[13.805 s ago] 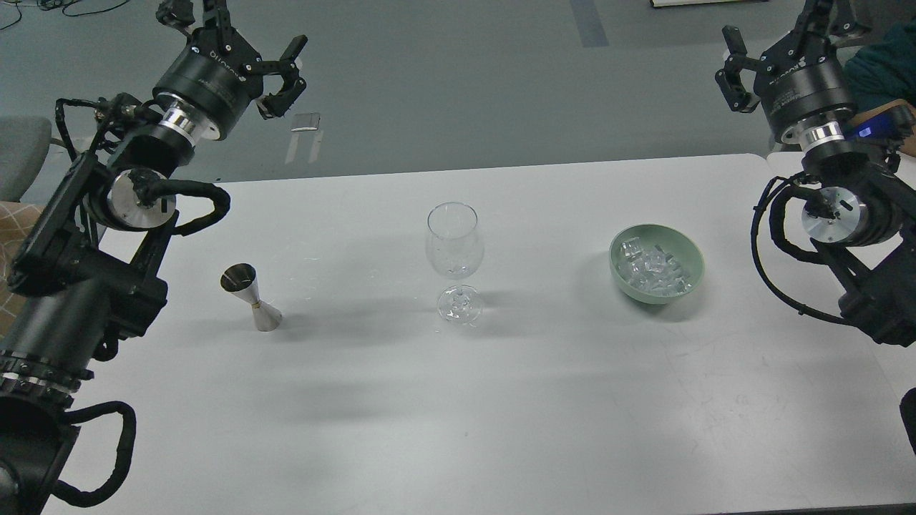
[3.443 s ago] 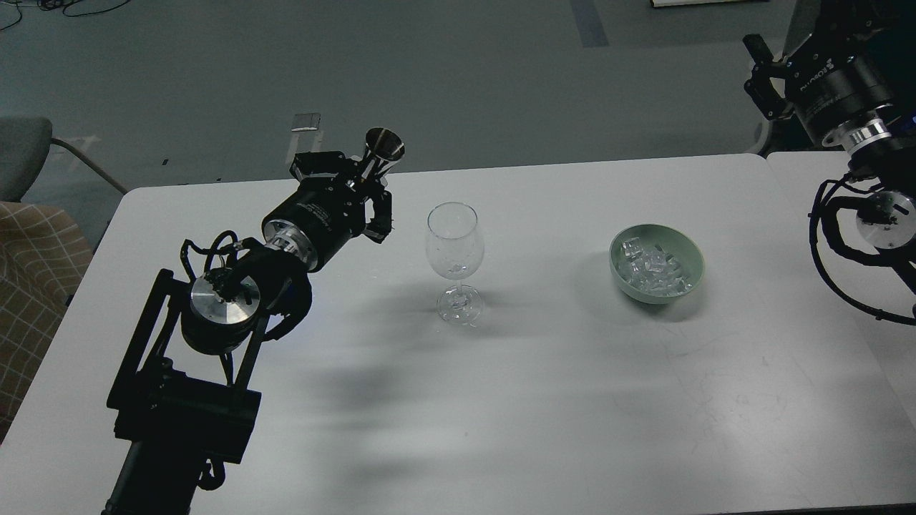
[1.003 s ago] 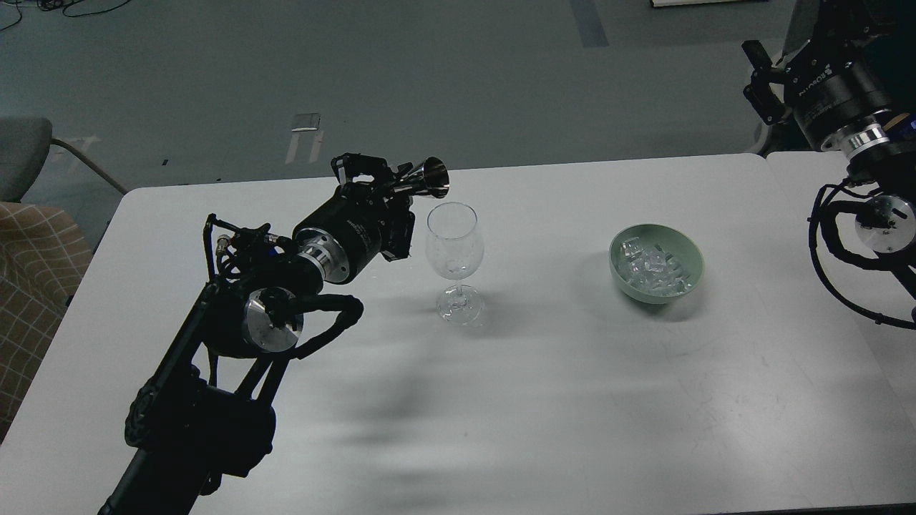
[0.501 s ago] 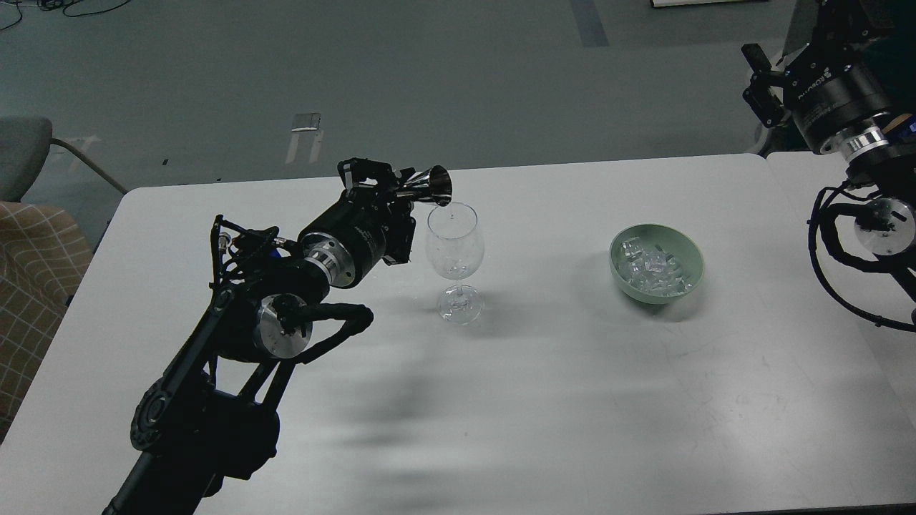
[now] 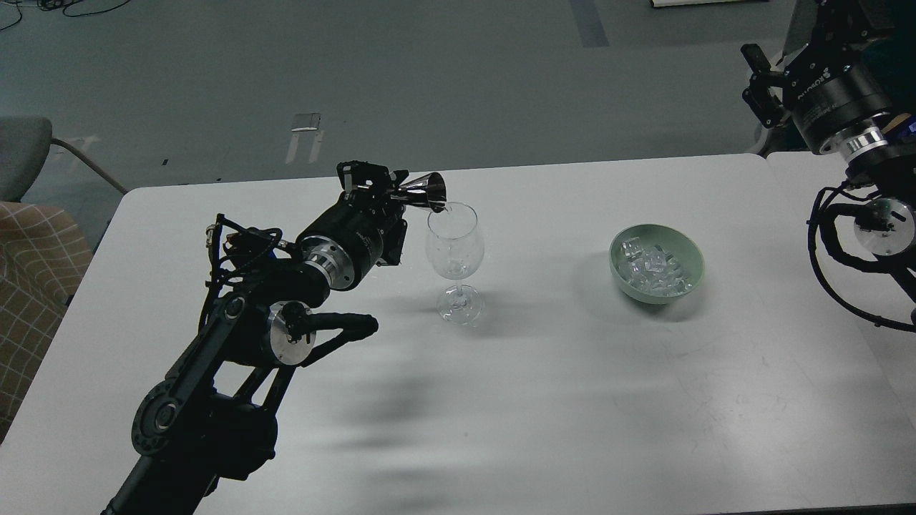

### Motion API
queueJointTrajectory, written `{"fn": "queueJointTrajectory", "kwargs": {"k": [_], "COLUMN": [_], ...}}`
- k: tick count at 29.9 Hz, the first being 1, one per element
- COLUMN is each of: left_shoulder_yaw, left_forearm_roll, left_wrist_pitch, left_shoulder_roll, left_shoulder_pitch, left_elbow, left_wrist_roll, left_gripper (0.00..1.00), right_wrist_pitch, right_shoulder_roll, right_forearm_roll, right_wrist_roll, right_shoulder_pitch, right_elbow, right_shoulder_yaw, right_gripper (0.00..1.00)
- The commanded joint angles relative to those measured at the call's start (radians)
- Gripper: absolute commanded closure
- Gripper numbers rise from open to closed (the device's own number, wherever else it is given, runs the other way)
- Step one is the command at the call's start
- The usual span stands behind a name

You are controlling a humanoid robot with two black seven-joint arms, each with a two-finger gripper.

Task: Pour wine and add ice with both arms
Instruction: 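Tilt the jigger with the left gripper to pour into the glass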

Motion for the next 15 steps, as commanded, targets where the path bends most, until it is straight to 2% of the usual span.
{"fn": "queueJointTrajectory", "kwargs": {"k": [1, 15], "left_shoulder_yaw": [0.003, 0.043], "left_forearm_roll": [0.030, 0.141], "left_wrist_pitch": [-0.001, -0.001], "left_shoulder_roll": [0.001, 0.009], "left_shoulder_pitch": [-0.001, -0.001], "left_elbow": [-0.001, -0.001], "left_wrist_roll": [0.000, 0.000], "left_gripper": [1.00, 1.00], "right_wrist_pitch": [0.000, 0.000], "right_shoulder_roll": [-0.001, -0.001], "right_forearm_roll": [0.000, 0.000], "right_wrist_roll": [0.000, 0.000], "right_shoulder_pitch": [0.000, -0.001], "right_elbow": [0.000, 0.000], "right_shoulder_yaw": [0.000, 0.000], "right_gripper": [0.00, 0.00]}}
